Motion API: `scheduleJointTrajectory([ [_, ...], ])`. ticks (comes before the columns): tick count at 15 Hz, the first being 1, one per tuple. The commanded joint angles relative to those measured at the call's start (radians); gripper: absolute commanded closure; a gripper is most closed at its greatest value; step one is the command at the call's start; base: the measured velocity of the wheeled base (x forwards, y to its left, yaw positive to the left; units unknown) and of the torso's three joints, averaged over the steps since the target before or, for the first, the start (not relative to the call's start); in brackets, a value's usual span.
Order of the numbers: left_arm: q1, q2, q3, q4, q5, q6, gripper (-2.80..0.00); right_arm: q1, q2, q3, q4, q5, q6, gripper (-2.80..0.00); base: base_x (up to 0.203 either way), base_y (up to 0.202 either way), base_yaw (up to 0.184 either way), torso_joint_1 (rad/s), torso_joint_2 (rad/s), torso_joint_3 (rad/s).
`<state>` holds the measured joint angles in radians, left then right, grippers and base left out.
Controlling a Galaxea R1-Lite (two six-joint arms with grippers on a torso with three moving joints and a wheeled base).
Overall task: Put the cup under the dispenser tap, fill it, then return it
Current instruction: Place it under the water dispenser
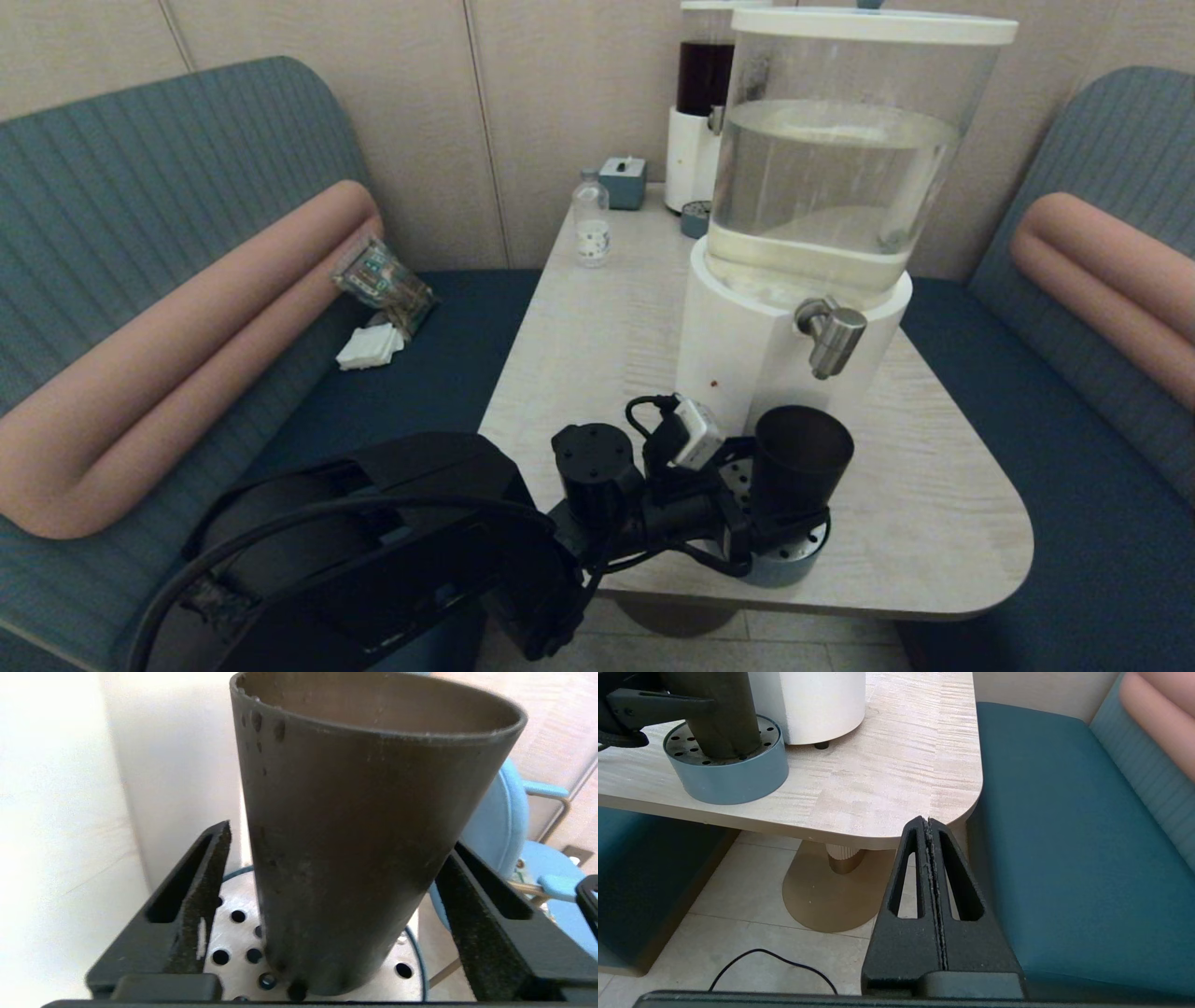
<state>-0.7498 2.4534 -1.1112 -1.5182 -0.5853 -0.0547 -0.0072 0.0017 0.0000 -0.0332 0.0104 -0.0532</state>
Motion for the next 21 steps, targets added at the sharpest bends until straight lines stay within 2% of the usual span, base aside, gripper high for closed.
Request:
scheduleJointTrajectory([
  [1, 0.001, -0.018, 0.007, -0.012, -0.002, -0.001, -2.8, 0.0, 0.001, 0.012, -0.001, 0.0, 0.0, 0.0, 0.0, 0.0, 0.0, 0.0, 0.0, 0.0],
  [7, 0.012, -0.124, 0.163, -0.012, -0.001, 0.014, -2.8, 0.001, 0.0, 0.012, -0.001, 0.0, 0.0, 0.0, 0.0, 0.0, 0.0, 0.0, 0.0, 0.0],
  [14, 0.057, -0.289, 0.384, -0.012, 0.001, 0.022, -2.8, 0.0, 0.001, 0.012, -0.001, 0.0, 0.0, 0.0, 0.0, 0.0, 0.0, 0.0, 0.0, 0.0],
  [17, 0.058, -0.423, 0.544, -0.012, 0.013, 0.022, -2.8, 0.001, 0.001, 0.012, -0.001, 0.0, 0.0, 0.0, 0.0, 0.0, 0.0, 0.0, 0.0, 0.0],
  [19, 0.058, -0.566, 0.699, -0.012, 0.021, 0.022, -2.8, 0.0, 0.0, 0.012, -0.001, 0.0, 0.0, 0.0, 0.0, 0.0, 0.0, 0.0, 0.0, 0.0],
  [20, 0.06, -0.639, 0.77, -0.012, 0.035, 0.022, 0.0, 0.001, 0.001, 0.012, -0.001, 0.0, 0.0, 0.0, 0.0, 0.0, 0.0, 0.0, 0.0, 0.0],
  [21, 0.064, -0.719, 0.833, -0.012, 0.06, 0.018, 0.0, 0.0, 0.0, 0.012, -0.001, 0.0, 0.0, 0.0, 0.0, 0.0, 0.0, 0.0, 0.0, 0.0],
])
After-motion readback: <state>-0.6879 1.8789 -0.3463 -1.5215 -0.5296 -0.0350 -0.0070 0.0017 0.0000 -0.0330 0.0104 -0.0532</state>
